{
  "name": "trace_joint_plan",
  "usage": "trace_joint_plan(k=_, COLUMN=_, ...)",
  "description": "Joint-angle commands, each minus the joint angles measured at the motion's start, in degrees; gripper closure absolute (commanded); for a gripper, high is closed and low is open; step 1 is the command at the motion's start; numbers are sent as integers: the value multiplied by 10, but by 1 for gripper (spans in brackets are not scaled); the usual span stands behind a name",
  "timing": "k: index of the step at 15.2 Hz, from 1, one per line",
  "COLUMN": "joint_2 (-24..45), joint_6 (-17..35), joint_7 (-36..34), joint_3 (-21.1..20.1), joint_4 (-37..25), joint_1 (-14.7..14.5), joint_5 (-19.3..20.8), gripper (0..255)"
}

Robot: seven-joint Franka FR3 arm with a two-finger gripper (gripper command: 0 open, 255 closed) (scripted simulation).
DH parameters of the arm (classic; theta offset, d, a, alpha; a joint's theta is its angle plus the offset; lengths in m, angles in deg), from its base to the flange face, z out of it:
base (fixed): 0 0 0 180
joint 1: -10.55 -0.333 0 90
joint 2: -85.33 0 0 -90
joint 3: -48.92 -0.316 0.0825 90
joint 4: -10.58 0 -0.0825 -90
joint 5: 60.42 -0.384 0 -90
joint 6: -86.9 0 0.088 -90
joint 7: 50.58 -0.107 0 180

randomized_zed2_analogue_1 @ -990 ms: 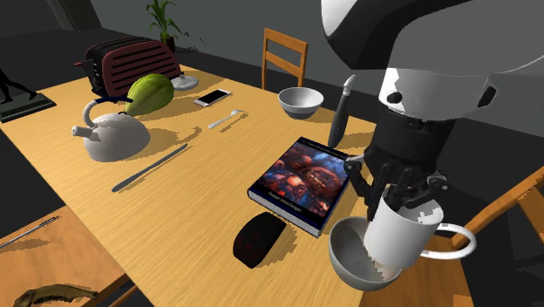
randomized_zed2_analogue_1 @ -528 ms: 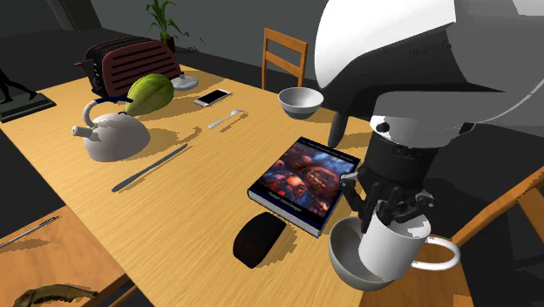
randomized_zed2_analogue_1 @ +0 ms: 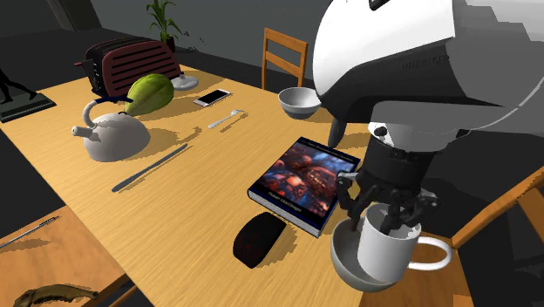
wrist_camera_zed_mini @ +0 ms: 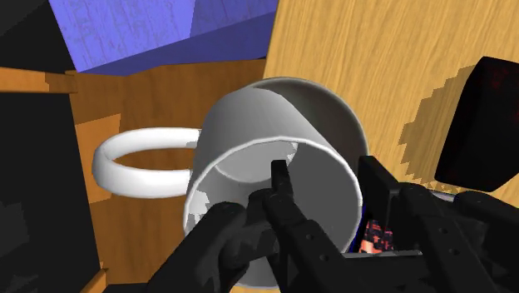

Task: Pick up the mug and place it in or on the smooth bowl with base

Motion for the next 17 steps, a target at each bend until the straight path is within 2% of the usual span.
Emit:
trace_joint_plan(k=1, joint_2=0, joint_6=0, joint_7=0, joint_3=0, joint_4=0, joint_1=0, joint_5=0, gripper=0)
trace_joint_plan(k=5, joint_2=0, joint_6=0, joint_7=0, joint_3=0, joint_4=0, joint_1=0, joint_5=0, gripper=0)
trace_joint_plan(k=9, joint_2=0, joint_6=-73, joint_7=-1, joint_3=3, joint_4=-73, joint_1=2, joint_5=3, gripper=0)
trace_joint_plan(k=17, joint_2=0, joint_6=-73, joint_7=-1, joint_3=3, joint_4=-73, joint_1=2, joint_5=3, gripper=0)
